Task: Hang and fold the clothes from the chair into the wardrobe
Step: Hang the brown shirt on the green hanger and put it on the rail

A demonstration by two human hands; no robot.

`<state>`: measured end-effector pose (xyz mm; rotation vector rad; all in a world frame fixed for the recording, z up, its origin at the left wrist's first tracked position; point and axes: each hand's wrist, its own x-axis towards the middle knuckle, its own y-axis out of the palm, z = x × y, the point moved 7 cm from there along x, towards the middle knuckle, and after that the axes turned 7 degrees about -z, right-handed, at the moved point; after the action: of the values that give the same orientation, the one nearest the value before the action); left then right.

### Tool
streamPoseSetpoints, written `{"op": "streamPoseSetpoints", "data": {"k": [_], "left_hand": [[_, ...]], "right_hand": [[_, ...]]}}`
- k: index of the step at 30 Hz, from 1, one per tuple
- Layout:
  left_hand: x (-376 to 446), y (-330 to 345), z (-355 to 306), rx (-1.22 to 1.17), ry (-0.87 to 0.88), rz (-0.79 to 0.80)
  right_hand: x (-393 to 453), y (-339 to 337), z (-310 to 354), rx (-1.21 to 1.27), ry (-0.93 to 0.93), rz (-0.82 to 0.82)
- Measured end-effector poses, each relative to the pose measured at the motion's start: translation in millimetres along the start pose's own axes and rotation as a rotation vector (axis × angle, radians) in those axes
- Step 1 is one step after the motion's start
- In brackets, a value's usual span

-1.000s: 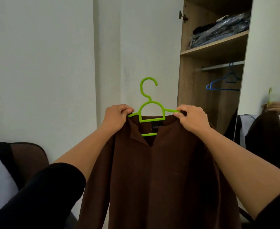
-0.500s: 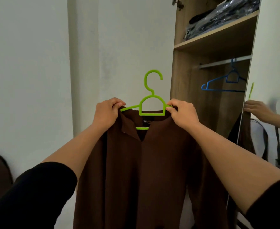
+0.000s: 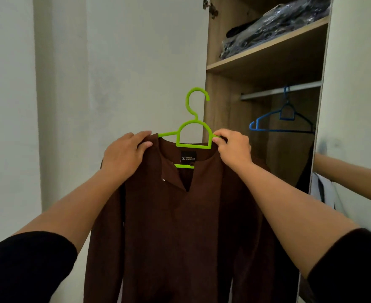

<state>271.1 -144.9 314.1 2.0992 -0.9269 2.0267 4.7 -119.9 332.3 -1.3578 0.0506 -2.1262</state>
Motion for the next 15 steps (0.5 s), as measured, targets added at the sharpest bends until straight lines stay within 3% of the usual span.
{"op": "streamPoseSetpoints", "data": {"k": [2, 4, 6, 11, 15], "left_hand": [[10.1, 16.7, 0.1, -0.017, 0.231, 0.050], [18.2, 38.4, 6.5, 0.040, 0.372, 0.199], [29.5, 57.2, 15.7, 0.104, 0.401, 0.274], [66.9, 83.2, 23.2, 0.072, 0.382, 0.191], [93.3, 112.7, 15.1, 0.102, 0.399, 0.189]], "right_hand": [[15.6, 10.2, -11.0, 0.006, 0.023, -0.031], [27.9, 20.6, -19.7, 0.000, 0.028, -0.050], [40.2, 32.1, -26.3, -0.007, 0.036, -0.068], [68.5, 56.1, -35.8, 0.013, 0.065, -0.153], [81.9, 57.3, -51.9, -0.147, 0.126, -0.205]]}}
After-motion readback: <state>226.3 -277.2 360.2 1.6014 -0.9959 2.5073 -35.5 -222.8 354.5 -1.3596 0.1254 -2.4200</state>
